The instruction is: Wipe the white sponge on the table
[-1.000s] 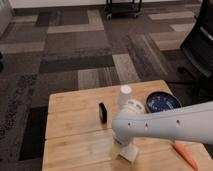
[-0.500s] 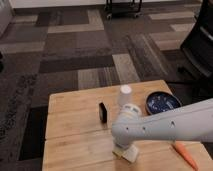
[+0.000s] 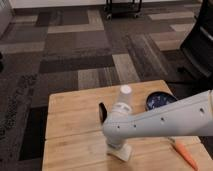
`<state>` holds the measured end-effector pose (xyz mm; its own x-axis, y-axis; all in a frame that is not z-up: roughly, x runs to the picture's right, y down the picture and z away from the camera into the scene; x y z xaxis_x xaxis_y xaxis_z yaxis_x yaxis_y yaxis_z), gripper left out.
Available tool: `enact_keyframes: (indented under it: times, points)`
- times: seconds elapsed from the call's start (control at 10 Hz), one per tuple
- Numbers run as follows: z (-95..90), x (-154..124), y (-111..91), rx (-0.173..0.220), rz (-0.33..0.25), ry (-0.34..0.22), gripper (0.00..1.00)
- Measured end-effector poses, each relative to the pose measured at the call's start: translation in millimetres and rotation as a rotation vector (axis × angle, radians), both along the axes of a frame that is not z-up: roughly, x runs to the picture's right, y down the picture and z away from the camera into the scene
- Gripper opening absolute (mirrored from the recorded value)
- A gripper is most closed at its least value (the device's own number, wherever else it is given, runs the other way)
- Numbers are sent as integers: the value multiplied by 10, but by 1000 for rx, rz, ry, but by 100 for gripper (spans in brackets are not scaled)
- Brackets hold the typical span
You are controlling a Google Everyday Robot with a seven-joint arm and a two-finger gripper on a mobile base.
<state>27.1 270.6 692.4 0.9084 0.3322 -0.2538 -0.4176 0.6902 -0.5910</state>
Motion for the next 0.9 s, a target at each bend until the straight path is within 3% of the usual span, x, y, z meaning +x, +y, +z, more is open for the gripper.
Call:
enact_keyframes:
  times: [0.3,0.5,0.7,0.9]
  points:
    - [209,111,-139,15,-3,4,0]
    - [274,402,-202,22,17,71,0]
    - [219,727,-68,1,52,159,0]
    - [116,833,72,-20,64,200,0]
